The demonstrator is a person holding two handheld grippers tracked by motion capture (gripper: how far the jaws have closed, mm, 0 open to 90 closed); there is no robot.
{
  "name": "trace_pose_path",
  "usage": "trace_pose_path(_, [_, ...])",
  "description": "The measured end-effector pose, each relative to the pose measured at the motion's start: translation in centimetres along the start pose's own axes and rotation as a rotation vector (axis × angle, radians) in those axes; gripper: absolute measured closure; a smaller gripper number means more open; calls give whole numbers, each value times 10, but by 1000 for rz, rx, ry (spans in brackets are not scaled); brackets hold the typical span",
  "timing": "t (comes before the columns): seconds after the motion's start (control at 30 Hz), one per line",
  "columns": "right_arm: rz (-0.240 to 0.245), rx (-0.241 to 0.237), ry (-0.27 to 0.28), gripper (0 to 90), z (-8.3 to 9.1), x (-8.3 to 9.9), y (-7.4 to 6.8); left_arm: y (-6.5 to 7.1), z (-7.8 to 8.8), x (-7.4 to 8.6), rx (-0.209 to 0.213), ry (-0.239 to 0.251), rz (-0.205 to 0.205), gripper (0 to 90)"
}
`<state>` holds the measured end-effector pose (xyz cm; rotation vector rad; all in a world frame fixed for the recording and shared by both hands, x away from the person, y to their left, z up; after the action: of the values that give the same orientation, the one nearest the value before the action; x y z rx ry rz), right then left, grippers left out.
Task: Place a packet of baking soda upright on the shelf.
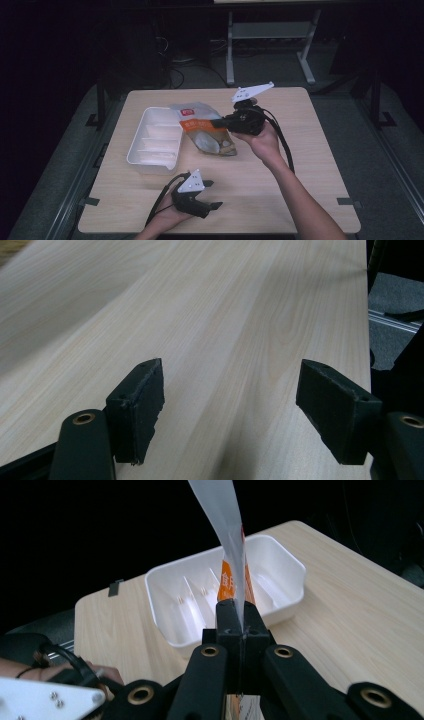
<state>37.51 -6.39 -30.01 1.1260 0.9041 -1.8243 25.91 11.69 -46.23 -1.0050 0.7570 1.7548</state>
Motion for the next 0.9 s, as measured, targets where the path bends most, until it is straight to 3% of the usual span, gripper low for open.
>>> trace_pose_path(0.37, [17, -64, 5, 900, -35, -19, -10, -1, 2, 1, -1, 1, 0, 266])
trace_pose_path(0.9, [42, -95, 8, 900, -65, -44, -15, -6, 5, 2, -3, 0, 15, 264])
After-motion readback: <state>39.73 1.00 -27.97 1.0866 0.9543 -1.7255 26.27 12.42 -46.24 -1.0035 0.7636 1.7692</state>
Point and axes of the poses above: each handheld gripper's, and its own axes: z roughly backward along the jaws, x roughly out of its underside, y roughly to its right, the point moved 2 cm from there along -z, roughly forward along the jaws, and after that the axes turned 8 degrees about y, right-handed, at the moved point
